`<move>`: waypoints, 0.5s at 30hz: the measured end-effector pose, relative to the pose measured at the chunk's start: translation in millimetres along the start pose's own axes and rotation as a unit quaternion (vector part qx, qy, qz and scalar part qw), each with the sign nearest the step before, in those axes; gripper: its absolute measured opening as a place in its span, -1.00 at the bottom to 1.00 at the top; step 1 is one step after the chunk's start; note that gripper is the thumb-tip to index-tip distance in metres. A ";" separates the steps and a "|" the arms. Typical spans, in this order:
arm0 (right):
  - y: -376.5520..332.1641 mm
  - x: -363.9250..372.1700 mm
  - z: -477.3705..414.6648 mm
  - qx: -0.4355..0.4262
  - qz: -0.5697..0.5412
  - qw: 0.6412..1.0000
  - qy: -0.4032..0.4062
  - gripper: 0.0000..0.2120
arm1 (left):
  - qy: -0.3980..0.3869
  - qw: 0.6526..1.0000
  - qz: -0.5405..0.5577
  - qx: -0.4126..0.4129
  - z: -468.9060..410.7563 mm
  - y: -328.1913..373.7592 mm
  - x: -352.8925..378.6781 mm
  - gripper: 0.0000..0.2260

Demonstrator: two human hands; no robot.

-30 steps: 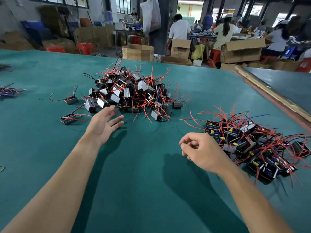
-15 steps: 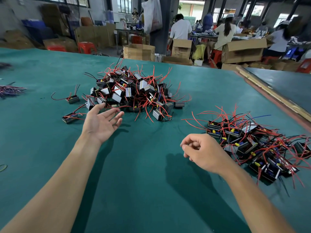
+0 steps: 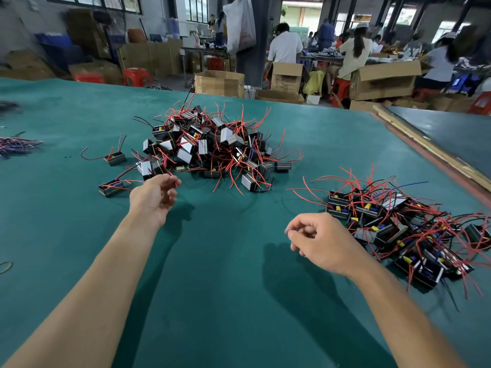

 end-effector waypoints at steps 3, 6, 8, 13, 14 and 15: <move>-0.1 0.9 -0.1 -0.001 0.002 1.000 -0.001 -0.84 | -0.022 0.999 -0.032 -0.002 15.9 1.3 9.6 -0.86; 0.7 2.6 -0.7 0.001 -0.001 1.000 -0.009 -0.85 | -0.134 0.985 -0.105 -0.036 47.3 -1.3 31.7 -0.74; -0.9 4.5 -2.1 0.019 -0.057 0.998 -0.015 -0.81 | -0.252 0.953 -0.157 -0.060 74.6 -4.9 48.4 -0.65; -4.3 14.4 -3.0 0.087 -0.263 0.958 -0.073 -0.71 | -0.561 0.763 -0.321 -0.019 140.9 -31.6 78.8 -0.77; -4.4 16.4 -2.3 0.078 -0.243 0.964 -0.079 -0.74 | -0.593 0.725 -0.350 -0.022 149.3 -39.4 80.8 -0.79; -4.4 17.9 -1.8 0.063 -0.212 0.972 -0.077 -0.81 | -0.613 0.695 -0.374 -0.029 154.6 -45.9 81.3 -0.83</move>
Point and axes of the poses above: each hand's wrist, its own z-axis away from the middle knuckle, its own x-axis out of the palm, y = z × x, the point moved 4 cm from there along -z, towards the middle knuckle, and after that the axes turned 1 degree about -z, right-handed, at the moved point
